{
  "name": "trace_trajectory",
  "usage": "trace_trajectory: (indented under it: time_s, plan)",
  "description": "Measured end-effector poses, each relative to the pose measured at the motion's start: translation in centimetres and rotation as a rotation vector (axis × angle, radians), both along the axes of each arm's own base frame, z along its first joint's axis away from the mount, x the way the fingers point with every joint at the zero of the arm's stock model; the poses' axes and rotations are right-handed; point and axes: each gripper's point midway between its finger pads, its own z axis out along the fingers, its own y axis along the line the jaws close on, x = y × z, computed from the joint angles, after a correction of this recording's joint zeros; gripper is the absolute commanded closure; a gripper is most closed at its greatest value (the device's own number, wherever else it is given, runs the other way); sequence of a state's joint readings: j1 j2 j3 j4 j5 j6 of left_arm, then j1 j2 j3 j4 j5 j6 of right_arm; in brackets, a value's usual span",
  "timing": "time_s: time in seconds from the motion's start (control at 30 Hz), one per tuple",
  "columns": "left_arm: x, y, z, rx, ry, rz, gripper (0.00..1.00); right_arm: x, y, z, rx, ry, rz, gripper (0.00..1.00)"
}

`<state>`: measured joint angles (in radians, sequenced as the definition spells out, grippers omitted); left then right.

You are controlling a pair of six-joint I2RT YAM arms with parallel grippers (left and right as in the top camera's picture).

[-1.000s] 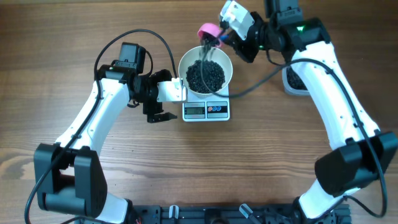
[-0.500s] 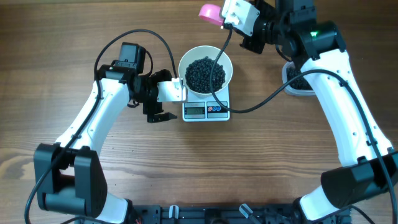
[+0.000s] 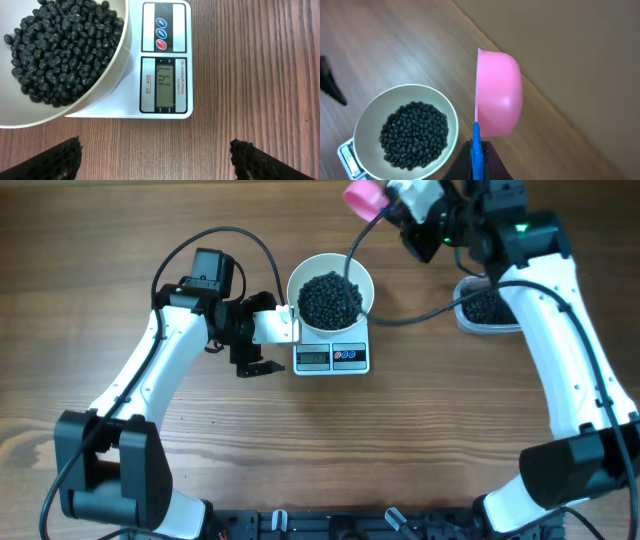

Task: Scoop item into bowl and weigh 150g on scale
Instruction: 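Return the scoop to the bean tub and dip into beans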

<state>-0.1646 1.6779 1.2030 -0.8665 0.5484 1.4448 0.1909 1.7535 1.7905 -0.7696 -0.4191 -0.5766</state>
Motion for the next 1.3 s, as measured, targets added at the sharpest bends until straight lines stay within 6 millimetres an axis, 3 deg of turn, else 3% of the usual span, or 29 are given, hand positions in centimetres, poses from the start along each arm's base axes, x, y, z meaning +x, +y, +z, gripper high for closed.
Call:
trace_trajectory:
  time_s: [0.13, 0.3, 0.5, 0.63, 0.93, 1.13, 1.3]
  plan:
    - [0.0, 0.0, 0.0, 0.000, 0.000, 0.000, 0.00, 0.1, -5.4, -1.5, 0.048, 0.136, -0.180, 0.96]
    - [0.0, 0.0, 0.0, 0.000, 0.000, 0.000, 0.00, -1.0, -11.7, -3.3, 0.067, 0.271, -0.342, 0.96]
    - [0.0, 0.0, 0.0, 0.000, 0.000, 0.000, 0.00, -3.0, -17.6, -4.8, 0.087, 0.397, -0.521, 0.96]
    - [0.0, 0.0, 0.0, 0.000, 0.000, 0.000, 0.00, -4.3, -20.3, -6.5, 0.050, 0.474, -0.663, 0.96]
    - [0.0, 0.0, 0.0, 0.000, 0.000, 0.000, 0.00, -7.4, -21.1, -13.7, -0.004, 0.658, -0.739, 0.96]
    - [0.0, 0.0, 0.0, 0.000, 0.000, 0.000, 0.00, -6.8, -21.2, -18.0, 0.049, 0.658, -0.816, 0.96]
    - [0.0, 0.0, 0.0, 0.000, 0.000, 0.000, 0.00, -6.2, -21.2, -19.3, 0.096, 0.632, -0.850, 0.96]
